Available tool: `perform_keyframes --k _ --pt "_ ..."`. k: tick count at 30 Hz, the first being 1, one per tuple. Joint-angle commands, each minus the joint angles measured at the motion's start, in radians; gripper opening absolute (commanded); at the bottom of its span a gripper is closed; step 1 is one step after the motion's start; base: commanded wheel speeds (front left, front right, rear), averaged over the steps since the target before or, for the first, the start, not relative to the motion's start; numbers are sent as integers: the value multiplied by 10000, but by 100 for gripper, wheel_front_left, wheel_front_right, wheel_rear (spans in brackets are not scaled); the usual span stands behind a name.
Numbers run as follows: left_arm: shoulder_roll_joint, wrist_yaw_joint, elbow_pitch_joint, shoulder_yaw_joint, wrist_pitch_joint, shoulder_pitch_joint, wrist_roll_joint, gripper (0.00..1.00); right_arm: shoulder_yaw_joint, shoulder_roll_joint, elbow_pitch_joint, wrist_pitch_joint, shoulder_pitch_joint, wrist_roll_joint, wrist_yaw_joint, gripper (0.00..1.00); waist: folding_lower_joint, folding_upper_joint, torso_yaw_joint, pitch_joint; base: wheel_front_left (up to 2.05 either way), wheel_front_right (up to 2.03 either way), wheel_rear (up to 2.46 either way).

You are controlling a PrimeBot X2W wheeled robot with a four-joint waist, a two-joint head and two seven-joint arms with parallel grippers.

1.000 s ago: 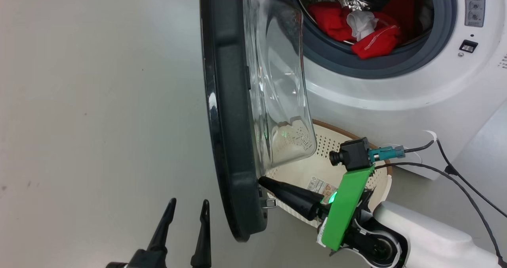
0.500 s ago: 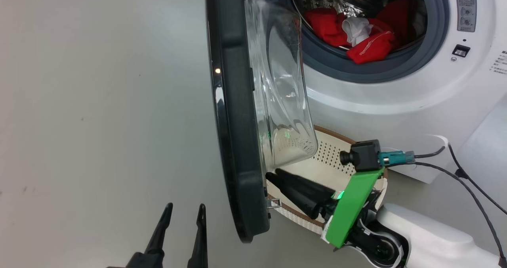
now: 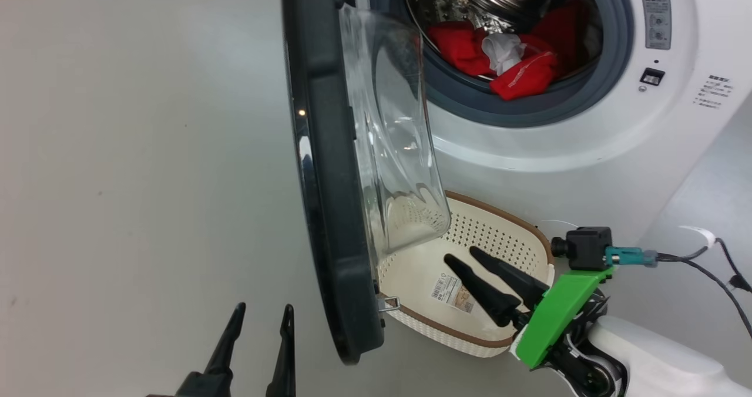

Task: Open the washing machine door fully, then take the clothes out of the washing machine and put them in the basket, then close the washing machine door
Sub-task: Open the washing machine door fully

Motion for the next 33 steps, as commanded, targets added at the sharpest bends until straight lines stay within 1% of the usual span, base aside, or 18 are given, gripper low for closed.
perform_keyframes --k 1,4,11,16,21,24,29,33 --pt "52 -23 -194 376 -78 -289 103 100 -146 -42 -124 -177 328 -171 77 100 1 -1 -118 24 0 0 0" --pt "52 -31 -199 440 -78 -317 106 100 -662 -20 209 -210 455 -602 77 100 1 -1 -279 73 0 0 0" --pt "52 -27 -180 543 -78 -394 123 100 -2486 342 705 -217 1198 -2691 77 100 1 -1 -509 124 0 0 0" --pt "52 -53 -162 647 -78 -400 144 100 -3939 774 791 -218 1834 -4274 77 100 1 -1 -583 97 0 0 0" --pt "52 -64 -169 700 -78 -373 154 100 -5619 1358 592 -219 2584 -6123 77 100 1 -1 -588 67 0 0 0" --pt "52 -61 -172 713 -78 -361 147 100 -6370 1706 310 -219 3065 -7198 77 100 1 -1 -578 58 0 0 0" --pt "52 -69 -149 712 -78 -354 144 100 -7212 2113 -85 -219 3745 -8655 77 100 1 -1 -553 53 0 0 0" --pt "52 -72 -126 716 -78 -357 169 100 -7761 2463 -298 -219 4303 -9410 77 100 1 -1 -525 44 0 0 0"
